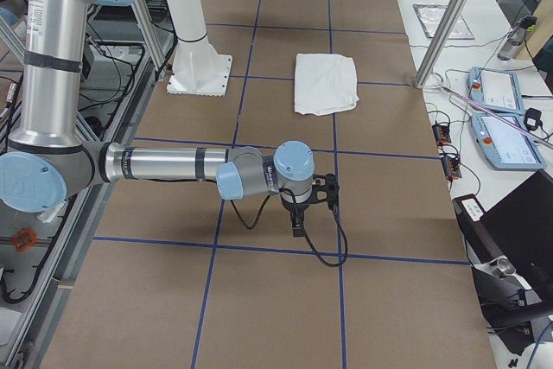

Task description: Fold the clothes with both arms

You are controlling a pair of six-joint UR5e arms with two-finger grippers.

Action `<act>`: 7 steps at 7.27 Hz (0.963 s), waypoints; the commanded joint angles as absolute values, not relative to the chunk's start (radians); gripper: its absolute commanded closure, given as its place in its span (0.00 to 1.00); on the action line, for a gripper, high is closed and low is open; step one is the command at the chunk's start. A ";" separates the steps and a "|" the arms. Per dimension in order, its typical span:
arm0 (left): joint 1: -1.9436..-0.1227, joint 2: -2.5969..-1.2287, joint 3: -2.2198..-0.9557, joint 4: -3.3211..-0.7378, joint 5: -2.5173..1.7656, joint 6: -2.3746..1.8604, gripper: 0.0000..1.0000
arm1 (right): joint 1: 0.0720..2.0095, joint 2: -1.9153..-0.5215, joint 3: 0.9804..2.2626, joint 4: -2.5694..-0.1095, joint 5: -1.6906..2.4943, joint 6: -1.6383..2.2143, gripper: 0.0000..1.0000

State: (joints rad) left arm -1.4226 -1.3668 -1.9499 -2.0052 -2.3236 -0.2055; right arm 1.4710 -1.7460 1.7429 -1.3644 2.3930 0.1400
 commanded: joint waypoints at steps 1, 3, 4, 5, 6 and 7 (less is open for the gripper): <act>-1.422 -1.374 -1.947 -2.013 -2.329 -0.209 0.00 | 1.460 -1.746 1.721 -1.361 2.390 0.140 0.00; -1.422 -1.376 -1.939 -2.016 -2.329 -0.207 0.00 | 1.460 -1.740 1.738 -1.351 2.398 0.141 0.00; -1.422 -1.377 -1.936 -2.014 -2.321 -0.204 0.00 | 1.459 -1.740 1.747 -1.351 2.395 0.144 0.00; -1.425 -1.378 -1.936 -2.013 -2.319 -0.203 0.00 | 1.459 -1.732 1.750 -1.347 2.396 0.153 0.00; -1.427 -1.378 -1.948 -2.013 -2.325 -0.202 0.00 | 1.459 -1.721 1.753 -1.348 2.398 0.155 0.00; -1.425 -1.381 -1.948 -2.013 -2.326 -0.201 0.00 | 1.460 -1.700 1.750 -1.348 2.396 0.156 0.00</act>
